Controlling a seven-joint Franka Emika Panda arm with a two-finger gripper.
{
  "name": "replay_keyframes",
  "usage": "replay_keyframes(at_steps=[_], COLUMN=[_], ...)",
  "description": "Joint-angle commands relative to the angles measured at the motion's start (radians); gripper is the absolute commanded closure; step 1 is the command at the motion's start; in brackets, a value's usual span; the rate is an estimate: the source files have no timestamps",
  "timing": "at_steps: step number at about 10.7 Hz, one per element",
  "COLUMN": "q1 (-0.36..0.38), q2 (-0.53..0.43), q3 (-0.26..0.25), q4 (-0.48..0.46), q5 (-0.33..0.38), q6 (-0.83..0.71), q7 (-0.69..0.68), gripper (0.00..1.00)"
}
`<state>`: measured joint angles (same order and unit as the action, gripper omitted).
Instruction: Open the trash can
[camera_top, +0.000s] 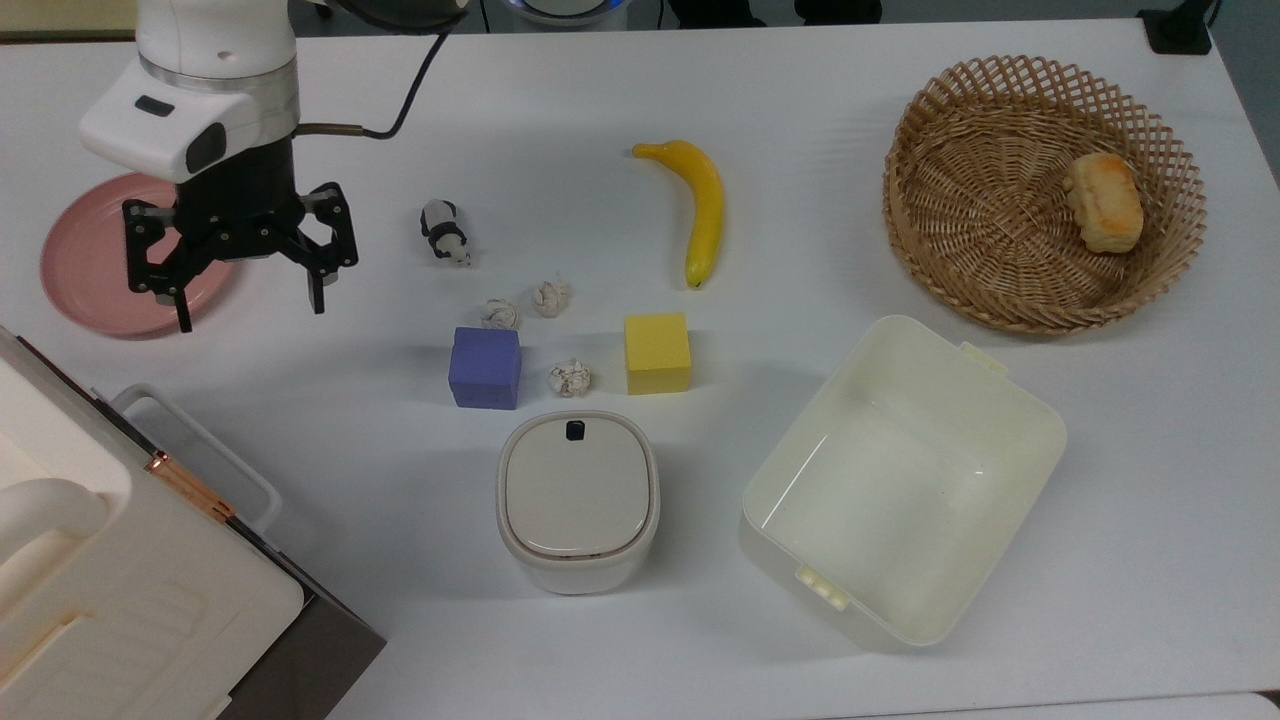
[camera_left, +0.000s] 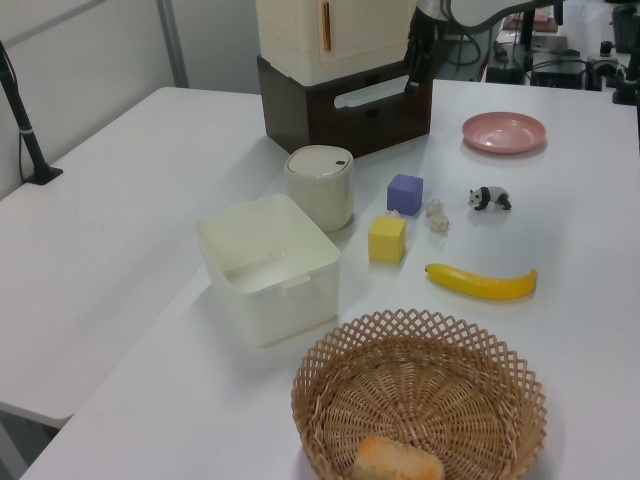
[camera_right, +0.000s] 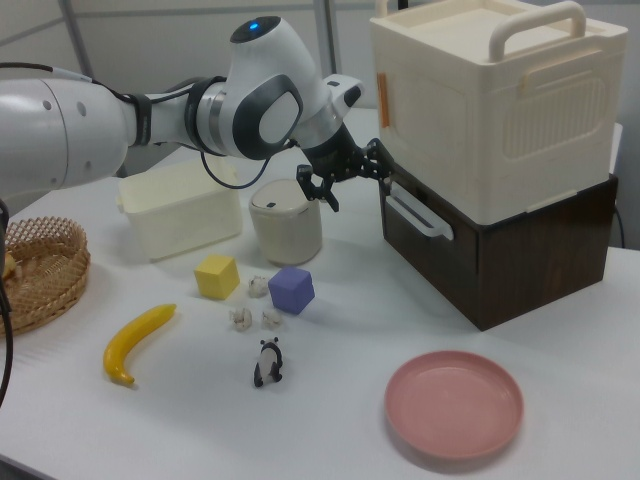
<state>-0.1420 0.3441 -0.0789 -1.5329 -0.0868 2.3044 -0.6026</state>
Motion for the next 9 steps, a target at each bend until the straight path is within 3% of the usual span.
replay_keyframes(at_steps=[1,6,9], q1=[0.024,0.032,0.097], q2=[-0.008,-0.091,-0.178], q3=[0.03,0.157,0.171], q4=[0.008,0.011,0.016], q5=[-0.013,-0.007,-0.007], q6=[-0.003,-0.283,-0.552], q7=[0.171,0.466,0.57], gripper=[0.0,0.0,0.0])
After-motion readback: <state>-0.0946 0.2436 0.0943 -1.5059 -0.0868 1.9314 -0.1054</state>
